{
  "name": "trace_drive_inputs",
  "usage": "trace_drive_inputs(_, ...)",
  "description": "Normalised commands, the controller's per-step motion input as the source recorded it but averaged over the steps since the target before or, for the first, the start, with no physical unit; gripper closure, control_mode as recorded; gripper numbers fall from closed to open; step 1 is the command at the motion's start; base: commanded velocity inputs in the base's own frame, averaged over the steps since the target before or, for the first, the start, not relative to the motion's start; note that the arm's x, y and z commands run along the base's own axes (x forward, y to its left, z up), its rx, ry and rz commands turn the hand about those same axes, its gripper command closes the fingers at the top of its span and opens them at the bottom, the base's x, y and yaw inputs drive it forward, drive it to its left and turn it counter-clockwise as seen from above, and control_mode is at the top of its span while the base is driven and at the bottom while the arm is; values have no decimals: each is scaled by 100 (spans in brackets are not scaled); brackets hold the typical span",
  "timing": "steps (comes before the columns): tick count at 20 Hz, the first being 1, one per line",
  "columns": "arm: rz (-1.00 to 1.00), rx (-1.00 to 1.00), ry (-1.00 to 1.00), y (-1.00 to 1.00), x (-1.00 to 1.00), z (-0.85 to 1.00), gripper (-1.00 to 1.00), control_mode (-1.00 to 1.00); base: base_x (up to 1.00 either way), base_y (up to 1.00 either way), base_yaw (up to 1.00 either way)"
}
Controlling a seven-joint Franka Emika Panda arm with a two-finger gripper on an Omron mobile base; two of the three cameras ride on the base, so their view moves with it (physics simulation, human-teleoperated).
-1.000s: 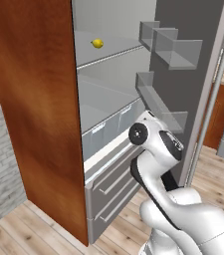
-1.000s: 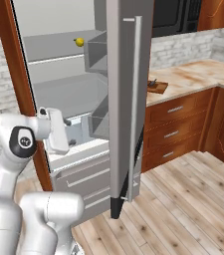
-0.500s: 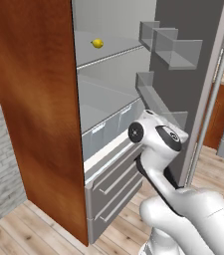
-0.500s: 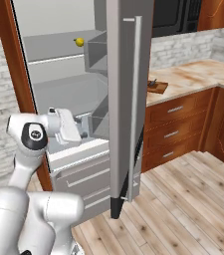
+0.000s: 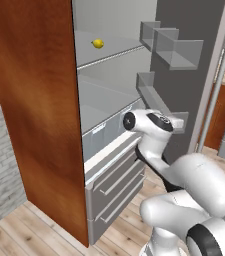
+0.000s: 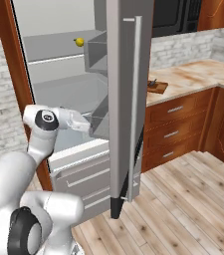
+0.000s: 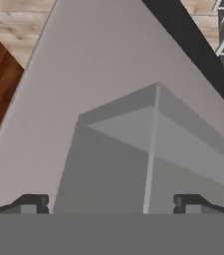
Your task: Retrieve a lemon from the fridge and place it on the cutting board with the fish.
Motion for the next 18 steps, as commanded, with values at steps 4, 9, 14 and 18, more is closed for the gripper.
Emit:
trace_drive_inputs(4, -2, -16, 14, -39, 27, -11, -100, -100, 0, 0, 0)
trace_drive_inputs(9, -6, -17, 4, -62, 23, -38, -100, -100, 0, 0, 0)
trace_drive_inputs(14, -4, -14, 0, -85, 24, -43, -100, -100, 0, 0, 0)
trace_drive_inputs(18, 0, -1, -6, -100, 62, -10, -100, -100, 0, 0, 0)
